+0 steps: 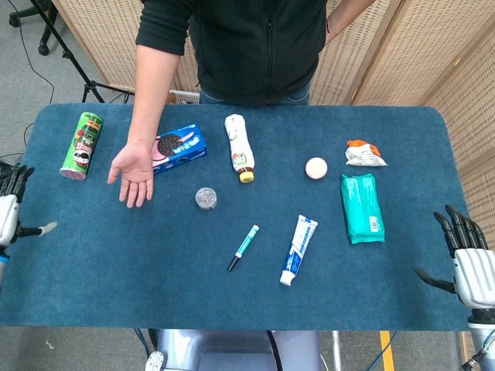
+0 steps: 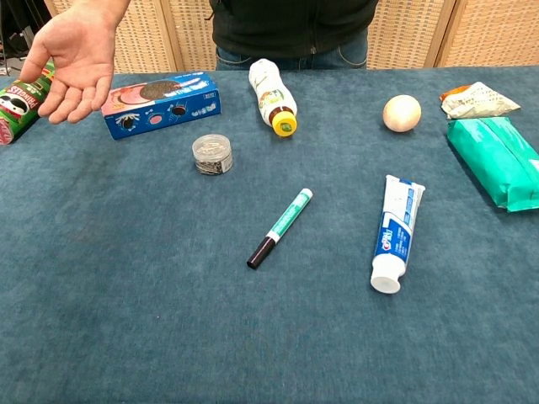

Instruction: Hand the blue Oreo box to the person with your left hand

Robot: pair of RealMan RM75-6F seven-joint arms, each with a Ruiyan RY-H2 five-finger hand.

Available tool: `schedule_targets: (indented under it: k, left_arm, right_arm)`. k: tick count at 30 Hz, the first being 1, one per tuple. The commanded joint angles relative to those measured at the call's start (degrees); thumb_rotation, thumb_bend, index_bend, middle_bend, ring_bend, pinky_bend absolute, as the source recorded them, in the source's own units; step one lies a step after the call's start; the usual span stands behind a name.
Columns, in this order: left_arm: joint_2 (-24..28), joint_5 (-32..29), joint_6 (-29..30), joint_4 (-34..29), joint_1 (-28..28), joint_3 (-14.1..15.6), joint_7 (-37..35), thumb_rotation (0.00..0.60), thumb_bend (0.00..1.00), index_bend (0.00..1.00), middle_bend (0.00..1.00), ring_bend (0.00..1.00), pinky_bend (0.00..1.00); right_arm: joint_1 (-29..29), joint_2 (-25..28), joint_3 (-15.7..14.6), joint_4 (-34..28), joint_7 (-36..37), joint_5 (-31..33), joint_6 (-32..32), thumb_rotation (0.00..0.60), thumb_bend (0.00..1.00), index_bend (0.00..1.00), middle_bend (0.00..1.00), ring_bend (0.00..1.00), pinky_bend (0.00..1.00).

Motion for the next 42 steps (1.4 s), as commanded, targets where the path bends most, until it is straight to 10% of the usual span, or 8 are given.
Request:
schedule_targets:
  k: [1,16,42]
  left_arm:
    - [-6.45,-1.20,-9.73,7.73,-7.84,-2.52,-4.07,0.600,0.00,0.00,0.00,0.00,0.00]
    - [-20.10,-8.88,-22.22,23.32,-22.81,-7.69,1.17,0.600,0.00,0.00,0.00,0.00,0.00]
    - [-36.09,-7.90,-36.35,53.33,-34.87,-7.90,-6.26,0.600,0.00,0.00,0.00,0.00,0.00]
  right_arm:
    - [0.32,-0.40,0.13,0.37,-0.73,0.73,-0.83,0.600,0.00,0.00,0.00,0.00,0.07]
    - [1.13,-1.68,1.03,2.92,-2.06,4.36,-3.45,0.600,0.00,0.00,0.00,0.00,0.07]
    - [1.94,-3.17,1.71,5.12,-4.58,8.05,-6.32,0.600,0.00,0.00,0.00,0.00,0.07]
